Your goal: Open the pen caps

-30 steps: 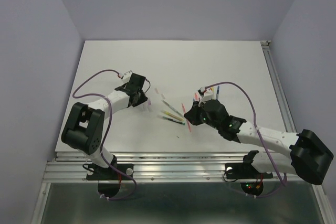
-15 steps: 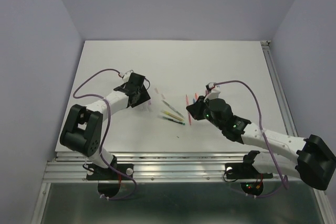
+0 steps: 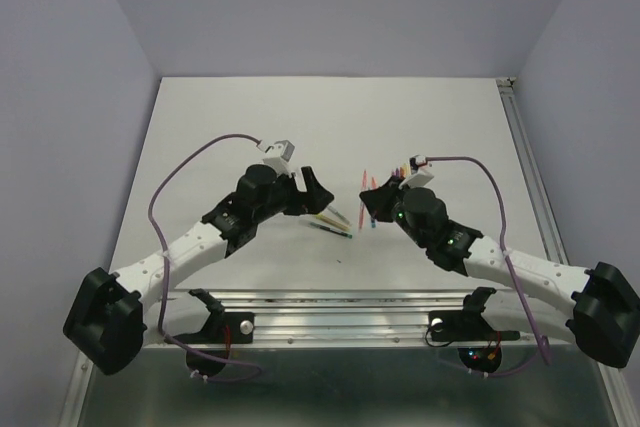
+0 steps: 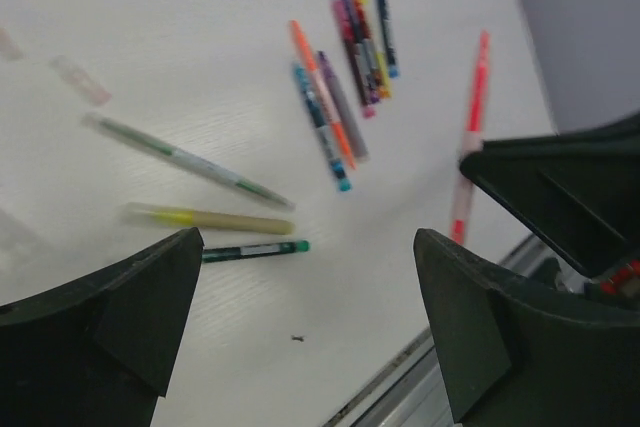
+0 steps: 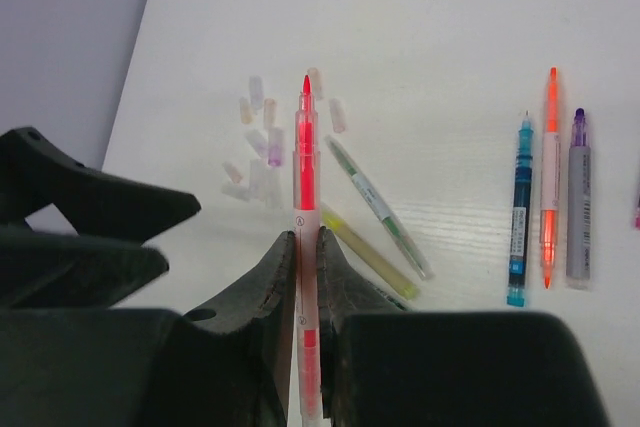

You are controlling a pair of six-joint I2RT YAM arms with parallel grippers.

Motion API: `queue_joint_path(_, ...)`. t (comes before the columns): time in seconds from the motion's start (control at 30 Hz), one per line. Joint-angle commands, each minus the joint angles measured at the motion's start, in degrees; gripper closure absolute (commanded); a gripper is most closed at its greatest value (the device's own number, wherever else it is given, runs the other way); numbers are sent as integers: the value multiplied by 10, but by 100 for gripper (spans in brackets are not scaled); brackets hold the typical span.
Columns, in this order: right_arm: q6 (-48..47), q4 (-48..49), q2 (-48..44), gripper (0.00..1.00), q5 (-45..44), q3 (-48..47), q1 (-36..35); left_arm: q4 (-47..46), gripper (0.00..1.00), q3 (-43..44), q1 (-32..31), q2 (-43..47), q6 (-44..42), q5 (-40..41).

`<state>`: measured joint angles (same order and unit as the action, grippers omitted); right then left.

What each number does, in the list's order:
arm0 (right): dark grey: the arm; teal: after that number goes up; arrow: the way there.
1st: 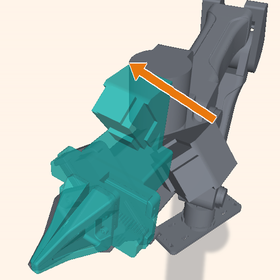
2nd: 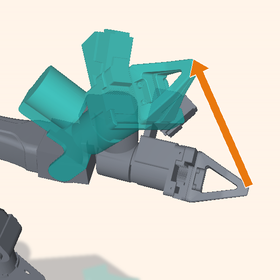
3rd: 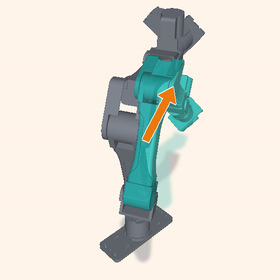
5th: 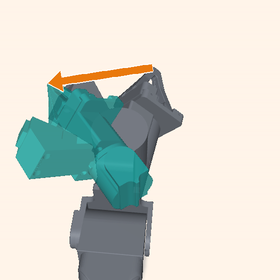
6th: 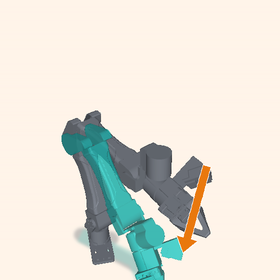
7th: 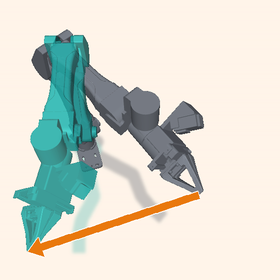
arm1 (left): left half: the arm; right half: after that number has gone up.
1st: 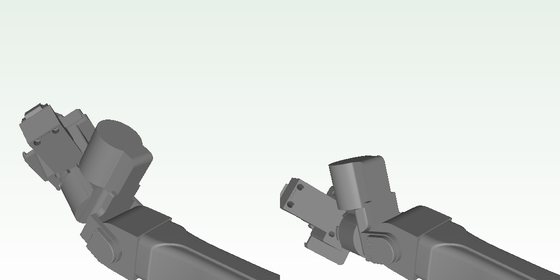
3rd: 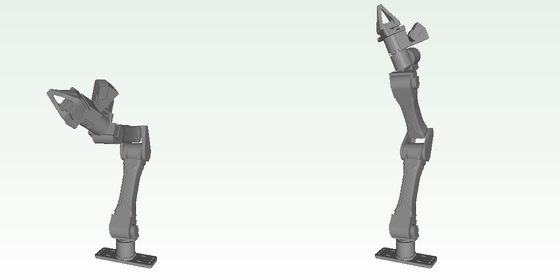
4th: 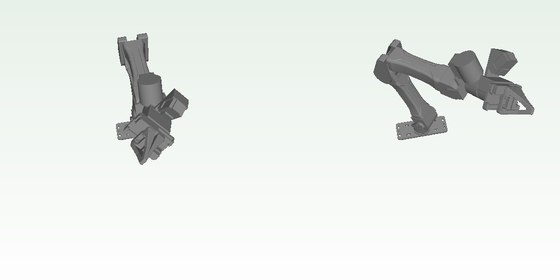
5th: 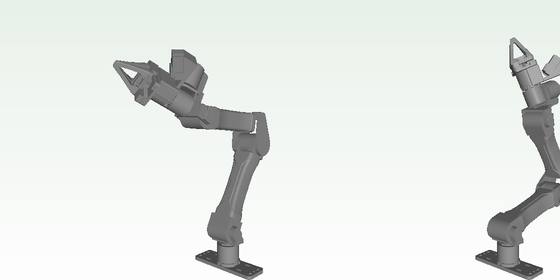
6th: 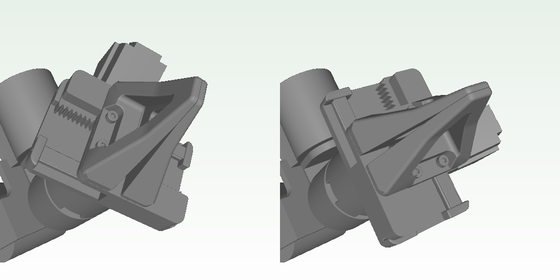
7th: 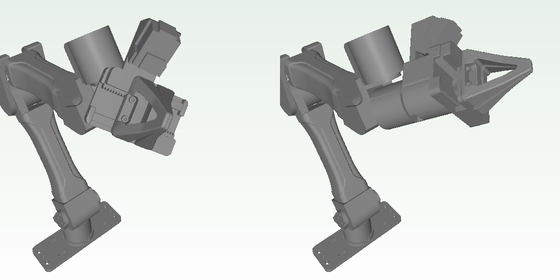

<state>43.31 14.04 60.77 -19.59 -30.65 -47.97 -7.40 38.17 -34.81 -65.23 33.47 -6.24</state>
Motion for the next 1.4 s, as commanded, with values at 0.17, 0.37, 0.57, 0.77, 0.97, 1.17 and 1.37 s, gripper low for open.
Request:
queue_joint_path(0.17, 167, -21, -6, 99, -98, -52, 5, -199, 1, -54, -73, 38, -29, -144)
queue_joint_path(0.37, 201, -63, 6, 99, -85, -78, 5, -207, 5, -23, -104, -17, -35, -147)
queue_joint_path(0.57, 213, -83, 15, 99, -85, -99, 5, -208, 14, 0, -130, -39, -42, -138)
queue_joint_path(0.77, 215, -87, 31, 99, -78, -107, 5, -208, 32, 12, -138, -46, -45, -128)
queue_joint_path(0.97, 225, -80, 44, 99, -95, -116, 5, -207, 36, 17, -145, -60, -41, -140)
queue_joint_path(1.17, 226, -77, 51, 99, -83, -123, 5, -203, 36, 23, -146, -70, -42, -132)
queue_joint_path(1.37, 218, -78, 50, 99, -83, -127, 5, -197, 52, 32, -147, -75, -45, -130)
